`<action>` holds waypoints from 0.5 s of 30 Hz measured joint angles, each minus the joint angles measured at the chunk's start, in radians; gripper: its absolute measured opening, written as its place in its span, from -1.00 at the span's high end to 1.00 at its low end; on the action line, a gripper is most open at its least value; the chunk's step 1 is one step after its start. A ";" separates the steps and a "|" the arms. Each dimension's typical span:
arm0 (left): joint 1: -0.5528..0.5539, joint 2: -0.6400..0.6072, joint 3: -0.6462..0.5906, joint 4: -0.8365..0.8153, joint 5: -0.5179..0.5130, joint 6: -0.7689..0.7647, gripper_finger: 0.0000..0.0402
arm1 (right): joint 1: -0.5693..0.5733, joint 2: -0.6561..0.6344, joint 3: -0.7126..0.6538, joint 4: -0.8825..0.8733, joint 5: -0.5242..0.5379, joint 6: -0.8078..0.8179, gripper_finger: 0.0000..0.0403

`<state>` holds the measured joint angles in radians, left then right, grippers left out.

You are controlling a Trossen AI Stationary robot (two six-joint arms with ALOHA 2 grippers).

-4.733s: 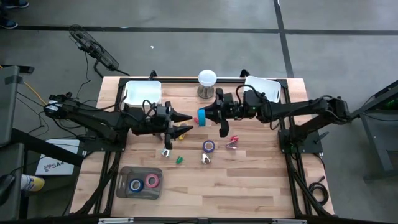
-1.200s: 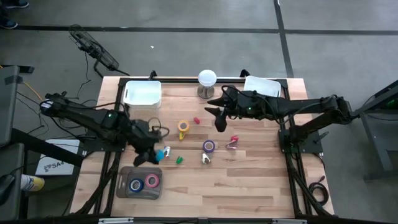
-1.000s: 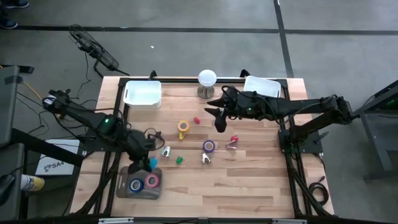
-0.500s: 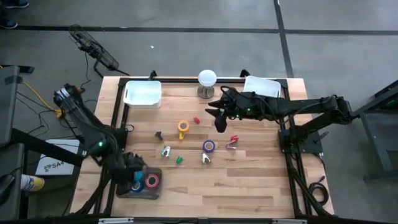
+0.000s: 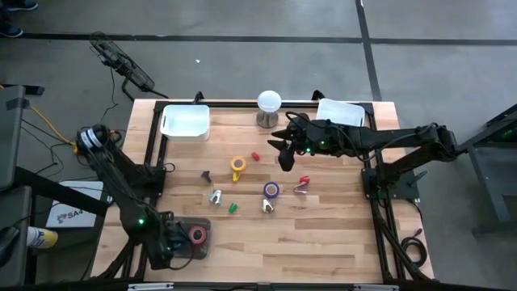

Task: Pick and place Stapler, Stapler remover, tape
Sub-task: Put the light blue tape into the black bin

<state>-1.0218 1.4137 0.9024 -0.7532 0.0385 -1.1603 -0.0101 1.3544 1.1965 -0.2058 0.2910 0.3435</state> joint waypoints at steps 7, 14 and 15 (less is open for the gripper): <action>0.000 0.039 0.000 0.013 -0.014 -0.083 0.81 | 0.000 0.000 0.000 -0.003 0.007 0.019 0.33; 0.001 0.041 0.000 0.029 -0.040 -0.149 0.81 | 0.000 0.000 0.000 -0.008 0.007 0.019 0.33; 0.001 0.041 0.000 0.031 -0.034 -0.153 0.81 | 0.000 0.000 0.000 -0.009 0.006 0.019 0.33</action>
<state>-1.0210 1.4548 0.9024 -0.7218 0.0045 -1.3137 -0.0101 1.3548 1.1961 -0.2150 0.2974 0.3630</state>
